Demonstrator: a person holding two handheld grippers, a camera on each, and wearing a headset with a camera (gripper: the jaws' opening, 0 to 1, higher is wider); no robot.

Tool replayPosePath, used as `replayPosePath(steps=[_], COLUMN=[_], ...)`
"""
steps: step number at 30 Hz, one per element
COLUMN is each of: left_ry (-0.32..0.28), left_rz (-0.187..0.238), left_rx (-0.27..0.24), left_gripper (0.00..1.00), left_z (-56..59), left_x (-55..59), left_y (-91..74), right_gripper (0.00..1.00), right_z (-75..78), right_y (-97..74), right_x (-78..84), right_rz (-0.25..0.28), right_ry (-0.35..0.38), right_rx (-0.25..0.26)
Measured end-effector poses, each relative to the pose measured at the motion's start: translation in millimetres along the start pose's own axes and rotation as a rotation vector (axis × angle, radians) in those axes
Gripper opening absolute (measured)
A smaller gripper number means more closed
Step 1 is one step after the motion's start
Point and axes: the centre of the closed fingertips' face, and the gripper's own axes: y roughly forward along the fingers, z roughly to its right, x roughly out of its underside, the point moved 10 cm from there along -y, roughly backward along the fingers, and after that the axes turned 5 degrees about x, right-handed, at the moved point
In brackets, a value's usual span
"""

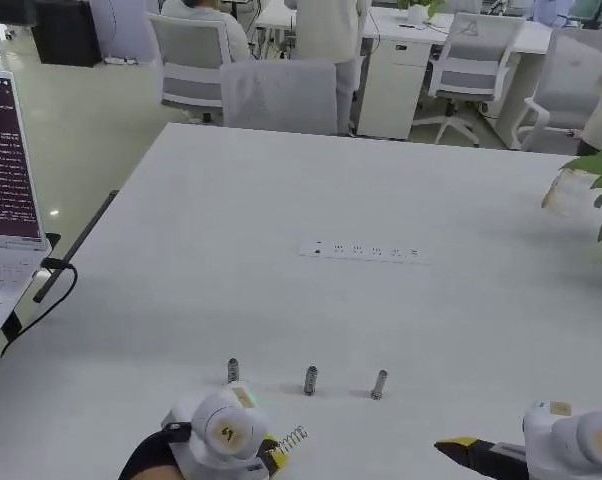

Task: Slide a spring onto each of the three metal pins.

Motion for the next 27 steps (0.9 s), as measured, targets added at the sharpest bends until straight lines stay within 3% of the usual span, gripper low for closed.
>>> replayPosePath(steps=[12, 27], left_ry=[0.012, 0.037], left_rz=[0.029, 0.08], left_rx=[-0.001, 0.042], left_gripper=[0.02, 0.02], left_z=[2.9, 15.1], left_x=[-4.4, -24.3], left_y=[-13.3, -15.7], right_gripper=[0.53, 0.51], right_z=[-4.2, -8.7], right_y=[13.4, 24.4], right_x=[-8.5, -14.1], right_rz=[-0.011, -0.032], right_ry=[-0.021, -0.043], right_rx=[-0.055, -0.117])
